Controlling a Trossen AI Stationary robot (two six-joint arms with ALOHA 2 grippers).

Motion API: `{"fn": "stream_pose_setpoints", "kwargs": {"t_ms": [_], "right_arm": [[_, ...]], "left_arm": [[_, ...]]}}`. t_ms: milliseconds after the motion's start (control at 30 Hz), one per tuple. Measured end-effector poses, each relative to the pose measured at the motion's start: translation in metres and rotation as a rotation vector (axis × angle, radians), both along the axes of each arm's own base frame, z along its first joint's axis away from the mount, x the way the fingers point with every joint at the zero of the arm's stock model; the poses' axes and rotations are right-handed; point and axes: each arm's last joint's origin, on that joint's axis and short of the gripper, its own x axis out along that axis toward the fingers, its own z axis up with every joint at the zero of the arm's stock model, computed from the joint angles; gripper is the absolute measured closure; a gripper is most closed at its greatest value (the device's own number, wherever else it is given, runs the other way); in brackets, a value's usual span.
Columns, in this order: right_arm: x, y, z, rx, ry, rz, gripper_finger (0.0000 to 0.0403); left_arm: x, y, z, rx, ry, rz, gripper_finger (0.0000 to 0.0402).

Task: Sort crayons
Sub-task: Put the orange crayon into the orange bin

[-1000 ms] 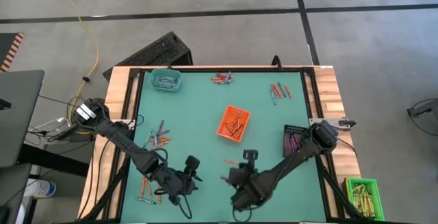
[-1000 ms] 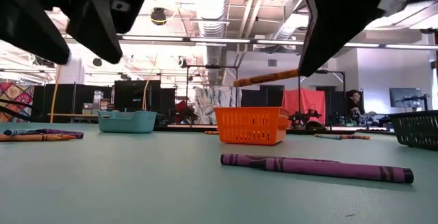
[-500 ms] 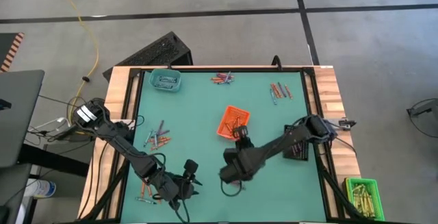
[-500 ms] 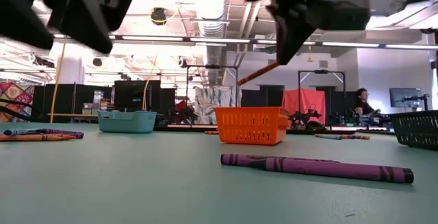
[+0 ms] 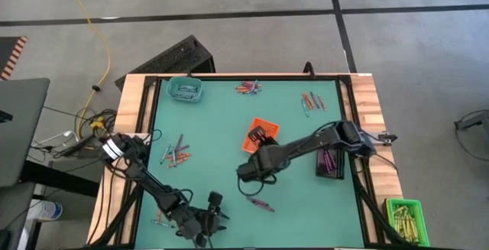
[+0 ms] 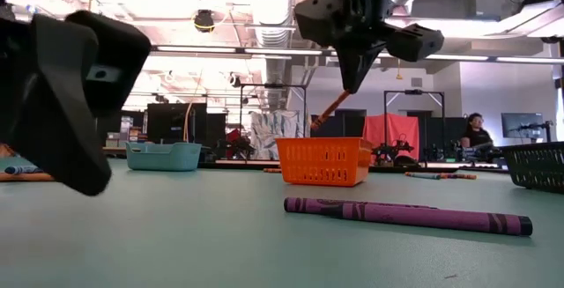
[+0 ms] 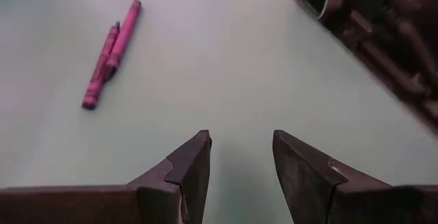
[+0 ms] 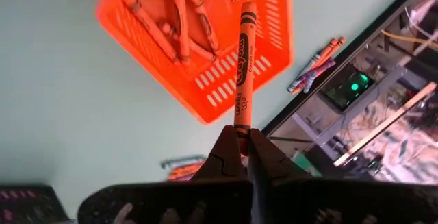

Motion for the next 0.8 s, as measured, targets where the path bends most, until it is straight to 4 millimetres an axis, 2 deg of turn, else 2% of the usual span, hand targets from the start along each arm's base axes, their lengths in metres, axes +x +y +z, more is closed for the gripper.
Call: {"fn": "stream_pose_setpoints", "kwargs": {"t_ms": [400,800], "right_arm": [[0.009,-0.032,-0.001,0.049,0.154,0.096,0.0402],[0.016,-0.036,-0.005,0.199,0.185,0.181,0.0397]], "left_arm": [[-0.006,-0.008,0.002,-0.035,-0.033,0.032,0.0253],[-0.013,-0.013,0.002,-0.028,-0.044,0.052,0.0253]]}}
